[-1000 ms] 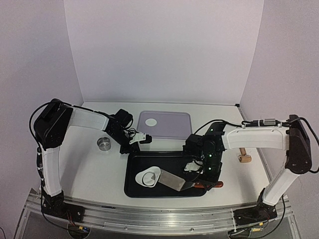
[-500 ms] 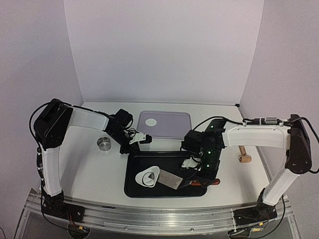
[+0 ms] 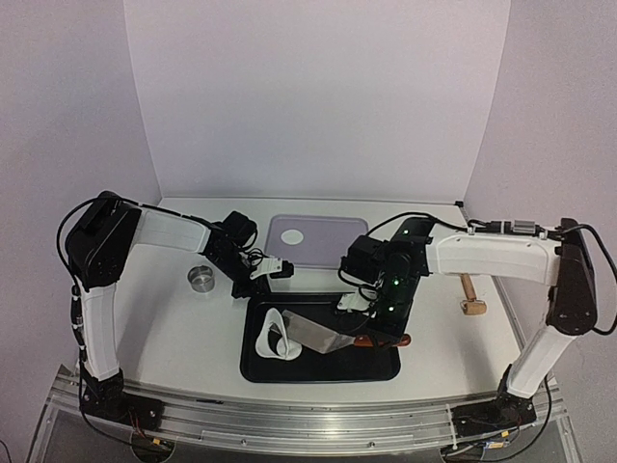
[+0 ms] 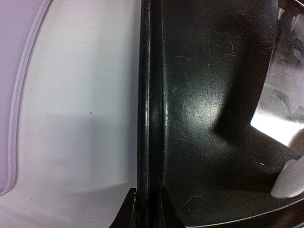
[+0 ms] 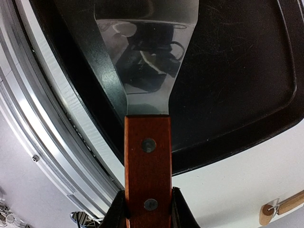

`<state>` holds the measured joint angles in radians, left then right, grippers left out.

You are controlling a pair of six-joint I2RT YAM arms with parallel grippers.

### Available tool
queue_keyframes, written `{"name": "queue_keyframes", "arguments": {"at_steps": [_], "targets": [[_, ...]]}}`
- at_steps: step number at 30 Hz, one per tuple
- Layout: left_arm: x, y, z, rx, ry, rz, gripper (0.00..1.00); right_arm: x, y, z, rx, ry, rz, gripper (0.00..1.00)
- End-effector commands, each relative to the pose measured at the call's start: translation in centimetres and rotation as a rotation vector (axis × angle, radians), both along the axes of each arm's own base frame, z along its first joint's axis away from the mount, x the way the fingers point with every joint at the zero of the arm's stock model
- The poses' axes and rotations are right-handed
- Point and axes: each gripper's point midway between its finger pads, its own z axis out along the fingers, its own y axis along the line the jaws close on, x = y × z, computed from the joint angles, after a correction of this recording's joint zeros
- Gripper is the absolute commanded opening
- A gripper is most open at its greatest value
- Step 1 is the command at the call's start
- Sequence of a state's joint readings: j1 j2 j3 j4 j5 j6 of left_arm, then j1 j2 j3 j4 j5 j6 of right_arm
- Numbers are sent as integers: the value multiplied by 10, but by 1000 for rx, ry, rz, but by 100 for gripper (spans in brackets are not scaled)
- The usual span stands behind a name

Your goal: Roll out the dumpling wrappers from the dough

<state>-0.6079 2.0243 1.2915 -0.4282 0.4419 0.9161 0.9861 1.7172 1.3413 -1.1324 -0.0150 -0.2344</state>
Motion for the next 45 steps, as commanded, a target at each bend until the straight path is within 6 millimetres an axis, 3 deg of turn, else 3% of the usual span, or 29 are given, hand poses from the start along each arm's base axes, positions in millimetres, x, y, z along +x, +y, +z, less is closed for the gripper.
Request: {"name": "queue_keyframes", "arguments": {"at_steps": [1,10,19,31,34,39,42,45], "targets": [[9,-2,17,2,-88,-16,0,4,24,12,64,-34,43,0],[10,-2,13,9,-83,-15,0,-7,49,17,77,-40,109,0],[12,-2,16,4,-92,-17,0,-38,47,13,1,-17,184,0],[13,-3,19,2,-101,-20,0,-70,71,20,16,-24,266,0],[13,-3,19,2,-102,-20,0,-65,65,21,-14,-56,250,0],[12,-3,17,3,-94,-19,0,-52,69,47,34,-148,202,0],[12,-3,18,0,-92,-19,0,-35,50,60,2,-218,150,0],[12,-3,19,-1,-93,-19,0,-33,23,62,-64,-234,125,0]]}}
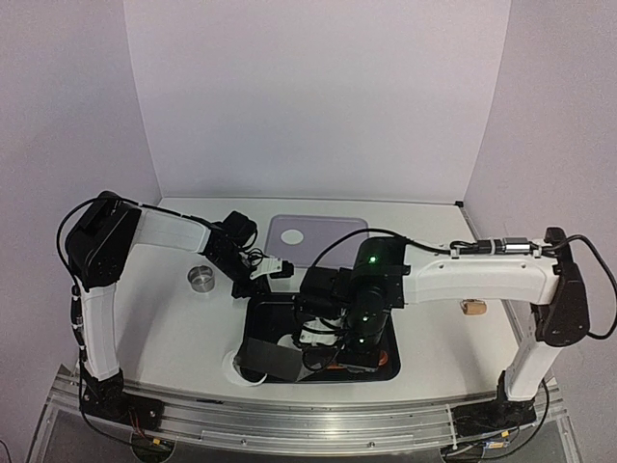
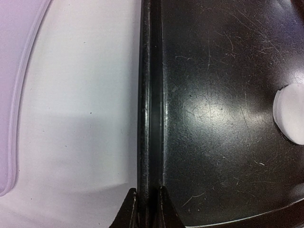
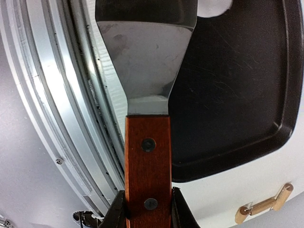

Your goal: Roll out the dumpling wrappers from the dough

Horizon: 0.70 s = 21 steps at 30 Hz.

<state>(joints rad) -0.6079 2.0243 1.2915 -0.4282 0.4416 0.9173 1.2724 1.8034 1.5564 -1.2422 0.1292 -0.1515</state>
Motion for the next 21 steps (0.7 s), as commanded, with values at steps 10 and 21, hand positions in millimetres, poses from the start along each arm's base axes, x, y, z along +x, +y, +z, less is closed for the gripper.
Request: {"name": "queue_keyframes", "arguments": {"at_steps": [10,21], "targets": [[12,-4,22,-3,-91,-13,0,-7,-80,34,-187,-70,-76,0],[12,-4,21,-2,-81,-10,0,-52,-85,38,-121,37,-273,0]]}}
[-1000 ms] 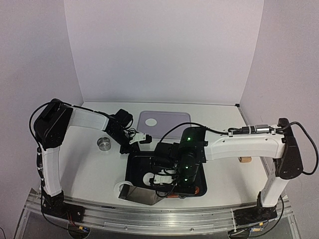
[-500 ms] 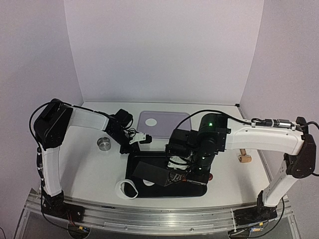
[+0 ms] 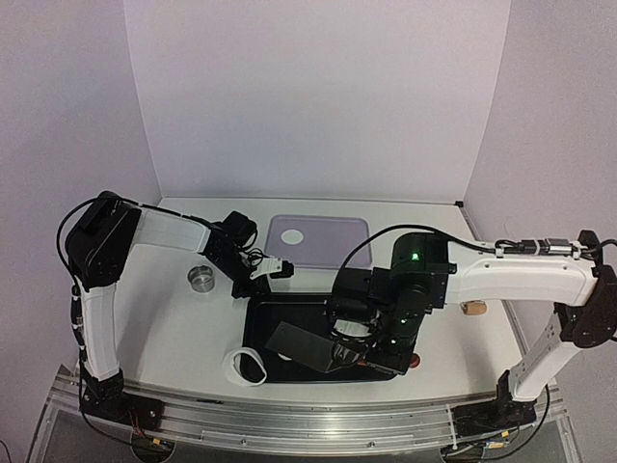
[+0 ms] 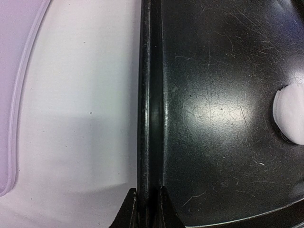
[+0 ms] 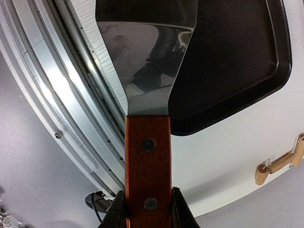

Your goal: Roll out the dumpling wrappers from the dough

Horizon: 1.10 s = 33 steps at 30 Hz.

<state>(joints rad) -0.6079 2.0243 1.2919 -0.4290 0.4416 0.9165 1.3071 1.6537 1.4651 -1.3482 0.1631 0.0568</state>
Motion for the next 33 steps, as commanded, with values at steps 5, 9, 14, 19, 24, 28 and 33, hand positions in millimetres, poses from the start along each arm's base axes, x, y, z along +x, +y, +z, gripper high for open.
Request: {"name": "queue_keyframes", "arguments": {"at_steps": [5,9,14,19,24,28,33], "targets": [[13,-7,23,-10,-75,-8,0,-53,-49,8,-124,69,-153,0],[14,-8,26,-18,-73,-6,0,-73,-40,-4,-130,76,-151,0],[13,-9,26,-20,-68,-5,0,-83,-30,-15,-104,64,-167,0],[13,-9,26,-20,-67,-7,0,-102,-15,-22,-81,96,-131,0],[13,-10,25,-23,-57,0,0,-110,7,-38,-63,116,-111,0],[13,-10,26,-24,-56,-4,0,-105,22,-41,-15,90,-85,0],[14,-13,28,-35,-49,0,0,-100,39,-42,4,58,-68,0]]}}
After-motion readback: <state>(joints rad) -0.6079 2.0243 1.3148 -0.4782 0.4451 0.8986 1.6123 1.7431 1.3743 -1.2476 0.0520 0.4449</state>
